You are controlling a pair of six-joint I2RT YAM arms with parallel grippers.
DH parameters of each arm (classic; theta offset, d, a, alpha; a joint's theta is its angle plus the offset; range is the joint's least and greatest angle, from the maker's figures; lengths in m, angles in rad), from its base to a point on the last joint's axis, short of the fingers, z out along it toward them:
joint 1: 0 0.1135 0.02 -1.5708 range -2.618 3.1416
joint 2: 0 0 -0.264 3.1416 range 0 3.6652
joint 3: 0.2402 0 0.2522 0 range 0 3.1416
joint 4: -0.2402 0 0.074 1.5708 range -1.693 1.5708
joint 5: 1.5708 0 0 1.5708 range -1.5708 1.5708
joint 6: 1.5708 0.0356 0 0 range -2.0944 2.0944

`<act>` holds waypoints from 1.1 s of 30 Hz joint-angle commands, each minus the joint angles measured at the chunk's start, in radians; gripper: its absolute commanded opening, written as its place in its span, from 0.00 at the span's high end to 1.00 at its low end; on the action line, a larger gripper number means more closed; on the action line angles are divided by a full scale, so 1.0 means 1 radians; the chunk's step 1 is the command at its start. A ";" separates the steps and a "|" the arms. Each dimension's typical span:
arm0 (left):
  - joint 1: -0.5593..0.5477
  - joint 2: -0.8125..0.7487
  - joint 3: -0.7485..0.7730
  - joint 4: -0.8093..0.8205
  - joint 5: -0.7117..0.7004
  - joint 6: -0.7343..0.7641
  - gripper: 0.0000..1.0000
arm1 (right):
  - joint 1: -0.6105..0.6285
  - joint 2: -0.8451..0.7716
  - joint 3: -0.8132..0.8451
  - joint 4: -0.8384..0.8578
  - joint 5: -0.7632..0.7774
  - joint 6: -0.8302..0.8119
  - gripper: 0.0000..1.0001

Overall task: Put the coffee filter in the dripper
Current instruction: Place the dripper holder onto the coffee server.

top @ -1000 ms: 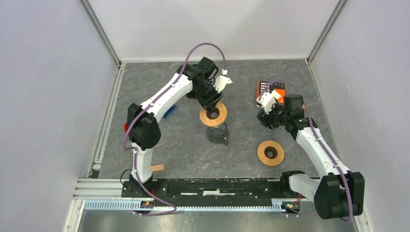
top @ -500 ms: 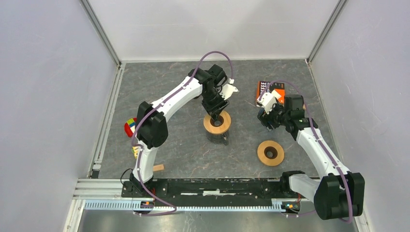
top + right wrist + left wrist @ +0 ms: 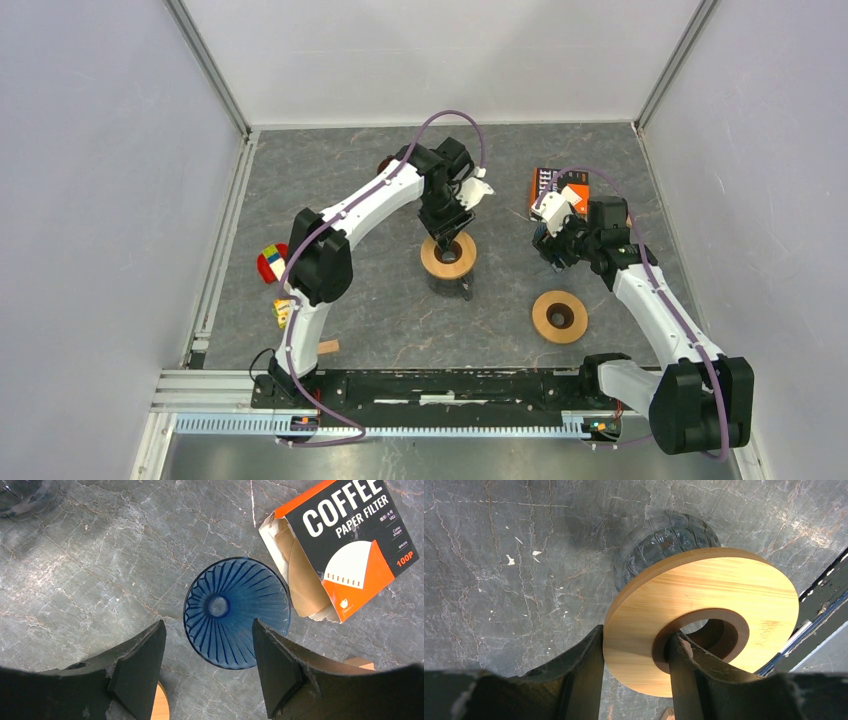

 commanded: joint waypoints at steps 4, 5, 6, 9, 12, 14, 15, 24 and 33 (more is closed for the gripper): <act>-0.016 0.007 0.045 -0.007 -0.002 -0.043 0.60 | -0.004 -0.009 -0.003 0.024 -0.018 -0.013 0.30; -0.017 0.007 0.046 -0.007 -0.003 -0.045 0.60 | -0.005 -0.009 -0.003 0.023 -0.018 -0.013 0.30; -0.018 0.008 0.045 -0.005 -0.005 -0.044 0.60 | -0.005 -0.010 -0.003 0.023 -0.018 -0.014 0.30; -0.019 0.008 0.042 0.000 -0.009 -0.047 0.60 | -0.004 -0.009 -0.003 0.023 -0.020 -0.016 0.30; -0.022 0.012 0.043 0.000 -0.018 -0.046 0.59 | -0.004 -0.011 -0.003 0.022 -0.019 -0.015 0.30; -0.024 0.013 0.042 0.000 -0.020 -0.045 0.58 | -0.004 -0.010 -0.003 0.022 -0.021 -0.015 0.30; -0.025 0.014 0.042 0.000 -0.022 -0.045 0.58 | -0.004 -0.010 -0.003 0.022 -0.021 -0.015 0.30; -0.033 0.022 0.043 0.000 -0.025 -0.050 0.56 | -0.007 -0.008 -0.003 0.019 -0.022 -0.015 0.29; -0.035 0.003 0.051 0.010 -0.044 -0.051 0.39 | -0.008 -0.018 0.011 0.018 -0.012 0.004 0.29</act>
